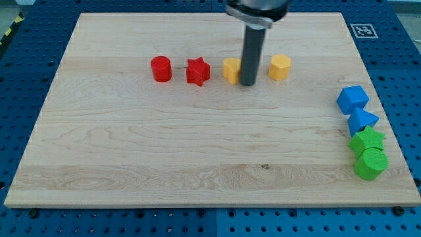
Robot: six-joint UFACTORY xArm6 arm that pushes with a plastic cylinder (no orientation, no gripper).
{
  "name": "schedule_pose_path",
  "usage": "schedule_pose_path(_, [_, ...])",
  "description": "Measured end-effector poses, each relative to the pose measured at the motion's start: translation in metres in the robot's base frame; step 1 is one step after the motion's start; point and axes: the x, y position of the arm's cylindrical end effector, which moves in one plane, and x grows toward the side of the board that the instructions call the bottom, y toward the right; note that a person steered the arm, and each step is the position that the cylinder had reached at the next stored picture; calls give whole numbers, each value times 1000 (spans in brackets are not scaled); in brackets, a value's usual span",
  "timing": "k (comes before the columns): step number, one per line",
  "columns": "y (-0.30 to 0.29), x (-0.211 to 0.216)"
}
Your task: Push yellow hexagon to center right
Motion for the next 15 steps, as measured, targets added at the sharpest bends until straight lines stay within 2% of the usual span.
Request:
schedule_pose_path(1, [-6, -38])
schedule_pose_path(3, [31, -41])
schedule_pose_path(6, [86, -5])
schedule_pose_path(8, [126, 4])
schedule_pose_path(12, [145, 15])
schedule_pose_path(13, [115, 16])
schedule_pose_path(15, [-26, 3])
